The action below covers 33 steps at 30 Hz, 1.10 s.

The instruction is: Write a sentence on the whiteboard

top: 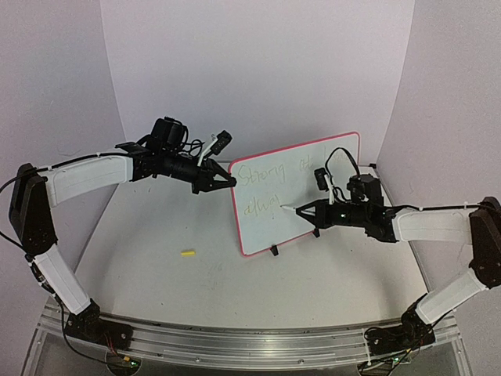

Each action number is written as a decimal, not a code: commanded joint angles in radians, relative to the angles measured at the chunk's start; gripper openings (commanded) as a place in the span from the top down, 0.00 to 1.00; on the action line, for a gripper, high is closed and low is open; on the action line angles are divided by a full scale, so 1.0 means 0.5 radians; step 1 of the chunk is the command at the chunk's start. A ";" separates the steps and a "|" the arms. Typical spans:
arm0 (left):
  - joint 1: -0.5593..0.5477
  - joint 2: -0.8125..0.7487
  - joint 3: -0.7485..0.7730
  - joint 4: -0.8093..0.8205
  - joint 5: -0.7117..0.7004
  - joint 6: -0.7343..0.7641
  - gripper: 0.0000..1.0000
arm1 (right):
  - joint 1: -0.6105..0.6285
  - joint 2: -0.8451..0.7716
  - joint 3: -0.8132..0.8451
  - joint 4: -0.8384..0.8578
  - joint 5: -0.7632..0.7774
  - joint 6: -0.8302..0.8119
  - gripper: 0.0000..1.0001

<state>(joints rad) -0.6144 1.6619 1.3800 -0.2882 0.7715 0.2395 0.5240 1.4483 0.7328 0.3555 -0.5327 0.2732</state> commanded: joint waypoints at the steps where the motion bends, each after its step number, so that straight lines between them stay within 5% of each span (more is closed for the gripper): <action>1: -0.054 -0.022 0.004 -0.131 0.080 0.109 1.00 | -0.008 -0.064 -0.005 0.071 0.130 0.019 1.00; 13: -0.054 -0.023 0.004 -0.132 0.083 0.109 1.00 | -0.010 -0.238 -0.018 0.102 0.093 0.039 1.00; 33: -0.054 -0.018 0.004 -0.132 0.078 0.111 1.00 | -0.010 -0.035 0.050 0.097 0.106 0.021 1.00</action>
<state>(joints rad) -0.6163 1.6615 1.3800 -0.2882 0.7715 0.2438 0.5240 1.4010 0.7269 0.3759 -0.4755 0.2867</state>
